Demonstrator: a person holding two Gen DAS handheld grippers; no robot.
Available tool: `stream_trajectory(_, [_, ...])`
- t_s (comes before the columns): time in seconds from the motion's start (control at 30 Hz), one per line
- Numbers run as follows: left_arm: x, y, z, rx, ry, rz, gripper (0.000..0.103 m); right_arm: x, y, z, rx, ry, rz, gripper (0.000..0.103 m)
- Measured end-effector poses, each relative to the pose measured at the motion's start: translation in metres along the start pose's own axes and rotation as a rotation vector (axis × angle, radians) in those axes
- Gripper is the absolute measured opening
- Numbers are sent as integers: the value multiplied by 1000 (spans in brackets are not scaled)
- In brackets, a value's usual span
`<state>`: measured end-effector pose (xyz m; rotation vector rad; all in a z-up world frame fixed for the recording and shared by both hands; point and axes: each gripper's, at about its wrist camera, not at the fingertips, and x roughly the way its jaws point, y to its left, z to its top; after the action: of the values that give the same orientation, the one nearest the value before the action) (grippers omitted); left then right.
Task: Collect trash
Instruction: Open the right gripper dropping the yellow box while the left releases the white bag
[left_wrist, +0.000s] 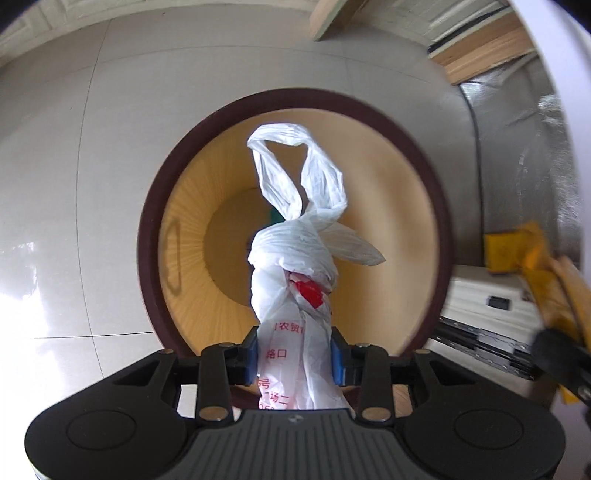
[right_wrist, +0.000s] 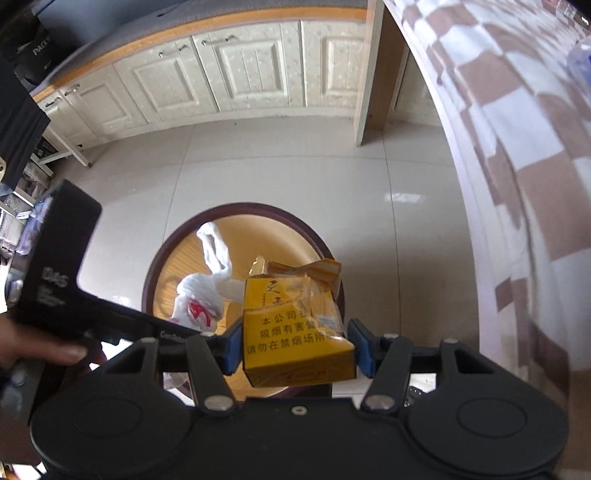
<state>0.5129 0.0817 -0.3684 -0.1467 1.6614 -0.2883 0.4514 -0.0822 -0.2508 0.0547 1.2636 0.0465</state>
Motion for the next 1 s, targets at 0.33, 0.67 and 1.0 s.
stream_trajectory(0.33, [5, 32, 3, -91, -70, -6, 69, 34, 3, 12, 26, 51, 27, 59])
stream_trajectory(0.67, [-26, 31, -31, 8, -171, -2, 75, 71, 19, 24, -6, 88, 59, 59])
stream_trajectory(1.0, [-50, 36, -47, 35, -220, 71, 79, 84, 24, 31, 43, 86, 122, 59])
